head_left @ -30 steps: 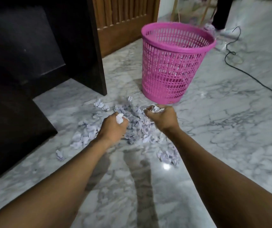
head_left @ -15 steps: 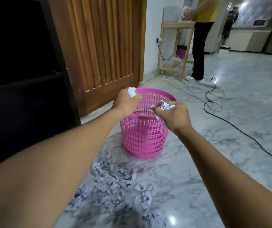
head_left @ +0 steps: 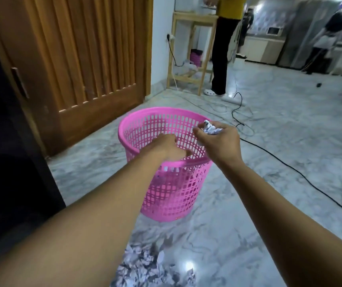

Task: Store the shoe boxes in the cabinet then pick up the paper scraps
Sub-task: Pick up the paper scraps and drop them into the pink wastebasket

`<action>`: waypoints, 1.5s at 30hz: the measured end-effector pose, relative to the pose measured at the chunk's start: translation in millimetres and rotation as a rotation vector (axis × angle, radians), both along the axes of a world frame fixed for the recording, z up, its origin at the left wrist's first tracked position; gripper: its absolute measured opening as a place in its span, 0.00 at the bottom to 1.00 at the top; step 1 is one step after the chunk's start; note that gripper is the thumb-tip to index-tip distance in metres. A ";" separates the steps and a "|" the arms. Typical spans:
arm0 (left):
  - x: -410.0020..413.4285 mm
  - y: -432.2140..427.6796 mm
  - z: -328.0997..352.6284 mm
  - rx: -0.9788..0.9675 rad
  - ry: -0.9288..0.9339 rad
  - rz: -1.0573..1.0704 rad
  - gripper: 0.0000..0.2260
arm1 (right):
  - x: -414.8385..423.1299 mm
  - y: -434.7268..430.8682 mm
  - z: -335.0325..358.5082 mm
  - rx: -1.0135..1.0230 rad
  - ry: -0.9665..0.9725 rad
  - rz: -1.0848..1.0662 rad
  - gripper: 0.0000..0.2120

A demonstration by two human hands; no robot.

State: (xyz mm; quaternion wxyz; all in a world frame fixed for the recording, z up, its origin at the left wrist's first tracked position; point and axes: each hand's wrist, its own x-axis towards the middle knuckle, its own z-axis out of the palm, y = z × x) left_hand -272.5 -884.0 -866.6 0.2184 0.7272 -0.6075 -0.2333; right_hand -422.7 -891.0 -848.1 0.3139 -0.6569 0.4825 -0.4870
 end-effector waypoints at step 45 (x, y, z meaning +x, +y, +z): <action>-50.5 230.8 -217.4 0.082 -0.200 0.001 0.29 | -118.5 249.8 -300.7 0.094 0.840 0.362 0.48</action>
